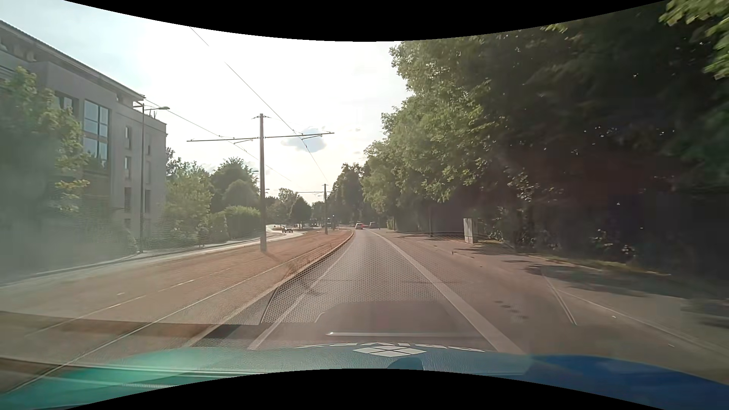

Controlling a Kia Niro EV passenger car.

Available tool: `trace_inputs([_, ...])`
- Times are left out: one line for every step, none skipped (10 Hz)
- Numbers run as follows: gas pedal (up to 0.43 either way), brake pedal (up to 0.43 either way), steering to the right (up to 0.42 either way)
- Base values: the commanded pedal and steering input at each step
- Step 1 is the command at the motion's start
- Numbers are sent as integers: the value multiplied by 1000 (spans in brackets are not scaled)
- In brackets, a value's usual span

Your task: Follow the waypoints while adhering to traffic rules and regulations

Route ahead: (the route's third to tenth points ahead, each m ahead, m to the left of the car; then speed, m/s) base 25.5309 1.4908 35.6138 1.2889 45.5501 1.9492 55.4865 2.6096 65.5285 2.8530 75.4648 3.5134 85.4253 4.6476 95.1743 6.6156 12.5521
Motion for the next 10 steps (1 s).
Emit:
trace_inputs([150, 0, -10])
trace_inputs([150, 0, -10])
trace_inputs([150, 0, -10])
trace_inputs([150, 0, -9])
trace_inputs([150, 0, -10])
trace_inputs([150, 0, -10])
trace_inputs([150, 0, -10])
trace_inputs([150, 0, -10])
trace_inputs([150, 0, -10])
trace_inputs([150, 0, -10])
